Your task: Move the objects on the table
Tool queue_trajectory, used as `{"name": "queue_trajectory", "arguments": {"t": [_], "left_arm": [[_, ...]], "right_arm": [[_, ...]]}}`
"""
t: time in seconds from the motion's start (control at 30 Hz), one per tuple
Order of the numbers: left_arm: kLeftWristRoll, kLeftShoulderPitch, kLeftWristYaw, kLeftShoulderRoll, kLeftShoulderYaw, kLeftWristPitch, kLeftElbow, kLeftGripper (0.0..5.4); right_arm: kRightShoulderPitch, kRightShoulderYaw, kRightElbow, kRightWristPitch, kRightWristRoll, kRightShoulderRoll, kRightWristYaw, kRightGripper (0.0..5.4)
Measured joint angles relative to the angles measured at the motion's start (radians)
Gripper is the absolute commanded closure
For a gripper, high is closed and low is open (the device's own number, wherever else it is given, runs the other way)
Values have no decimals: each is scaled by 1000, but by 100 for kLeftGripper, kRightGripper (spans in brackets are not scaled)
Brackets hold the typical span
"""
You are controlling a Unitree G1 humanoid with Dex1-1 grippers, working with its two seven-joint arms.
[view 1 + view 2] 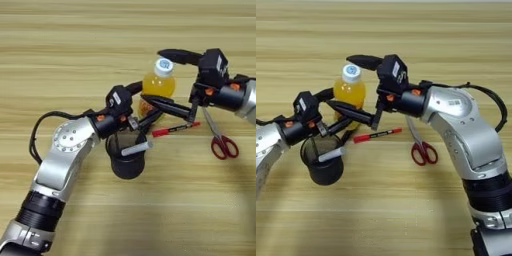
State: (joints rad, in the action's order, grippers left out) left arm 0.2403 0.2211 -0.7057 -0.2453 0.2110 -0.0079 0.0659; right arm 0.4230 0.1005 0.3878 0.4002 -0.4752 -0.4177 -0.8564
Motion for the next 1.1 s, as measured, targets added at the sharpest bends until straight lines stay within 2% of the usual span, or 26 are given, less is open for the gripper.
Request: {"name": "queue_trajectory", "arguments": {"t": [0.27, 0.57, 0.93, 1.1], "left_arm": [[0, 3, 12, 4, -7, -1, -17, 204], [0, 17, 31, 16, -18, -2, -39, 204], [-2, 40, 97, 38, -70, -7, -92, 204], [-19, 54, 131, 37, -99, -26, -122, 204]], "right_arm": [[1, -35, 0, -22, -27, 26, 24, 0], [1, -81, -8, -41, -64, 32, 48, 0], [0, -118, -89, -95, -63, 55, 91, 0], [0, -138, -146, -148, -50, 72, 130, 0]]}}
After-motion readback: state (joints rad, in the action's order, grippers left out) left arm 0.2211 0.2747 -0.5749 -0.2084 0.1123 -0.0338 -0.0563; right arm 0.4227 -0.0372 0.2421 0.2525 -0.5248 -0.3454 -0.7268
